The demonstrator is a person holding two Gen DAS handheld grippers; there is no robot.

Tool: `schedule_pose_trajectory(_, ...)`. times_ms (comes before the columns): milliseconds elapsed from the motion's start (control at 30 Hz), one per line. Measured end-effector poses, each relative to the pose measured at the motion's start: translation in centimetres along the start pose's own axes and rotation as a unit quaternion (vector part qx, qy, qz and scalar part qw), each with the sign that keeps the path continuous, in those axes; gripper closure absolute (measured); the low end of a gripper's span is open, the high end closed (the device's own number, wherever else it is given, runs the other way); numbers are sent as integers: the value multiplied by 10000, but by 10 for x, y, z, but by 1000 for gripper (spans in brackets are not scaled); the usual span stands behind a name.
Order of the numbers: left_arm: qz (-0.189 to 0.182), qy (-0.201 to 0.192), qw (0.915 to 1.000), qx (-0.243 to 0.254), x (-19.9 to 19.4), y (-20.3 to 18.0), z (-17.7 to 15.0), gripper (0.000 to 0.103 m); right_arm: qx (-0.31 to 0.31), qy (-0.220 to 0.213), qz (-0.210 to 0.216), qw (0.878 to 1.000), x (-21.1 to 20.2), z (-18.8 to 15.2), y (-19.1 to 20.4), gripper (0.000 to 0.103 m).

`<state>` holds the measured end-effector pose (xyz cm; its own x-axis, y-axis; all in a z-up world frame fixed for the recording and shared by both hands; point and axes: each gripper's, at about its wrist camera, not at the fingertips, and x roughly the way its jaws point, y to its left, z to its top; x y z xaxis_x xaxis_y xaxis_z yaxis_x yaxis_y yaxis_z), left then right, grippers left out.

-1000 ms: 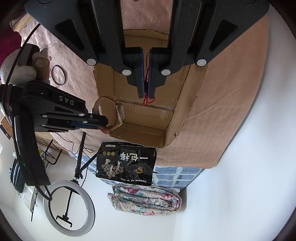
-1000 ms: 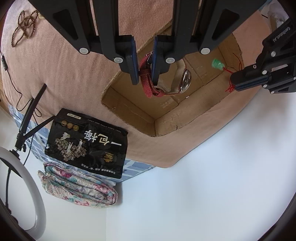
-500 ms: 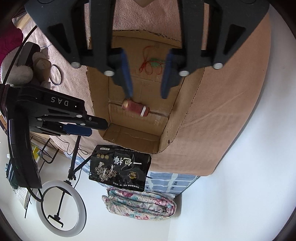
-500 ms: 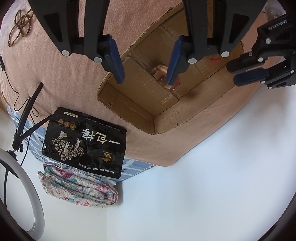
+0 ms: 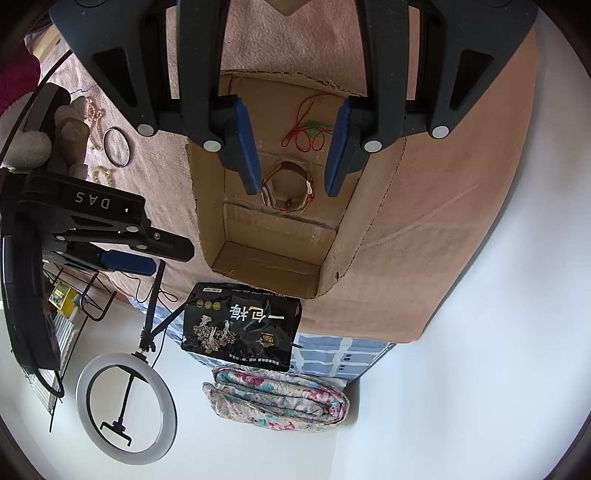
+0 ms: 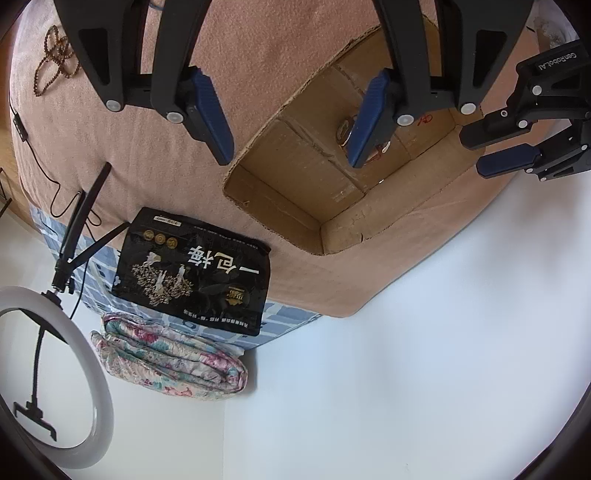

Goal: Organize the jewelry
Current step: 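Move both grippers back from the box toward the remaining jewelry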

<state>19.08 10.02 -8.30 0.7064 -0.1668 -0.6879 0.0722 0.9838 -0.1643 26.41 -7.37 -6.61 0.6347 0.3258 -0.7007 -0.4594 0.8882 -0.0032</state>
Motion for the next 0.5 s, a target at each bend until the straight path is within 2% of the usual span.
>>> schedule_pose_trajectory(133, -30, -67, 9999, 74, -10, -9, 0, 67, 21, -158, -92, 9998, -20, -2, -5, 24)
schedule_pose_trajectory(200, -40, -93, 9999, 138, -14, -15, 0, 67, 83, -248, -170, 9995, -31, -4, -10, 16)
schedule_pose_trajectory(333, -96, -155, 9996, 222, -23, -25, -1, 66, 274, -348, -208, 9988, -54, -8, -25, 11)
schedule_pose_trajectory(433, -155, -253, 9992, 283, -29, -33, -3, 44, 373, -421, -420, 9975, -72, -13, -39, 4)
schedule_pose_trajectory(500, -219, -329, 9986, 338, -32, -40, -3, 41, 431, -529, -596, 9959, -85, -18, -49, 0)
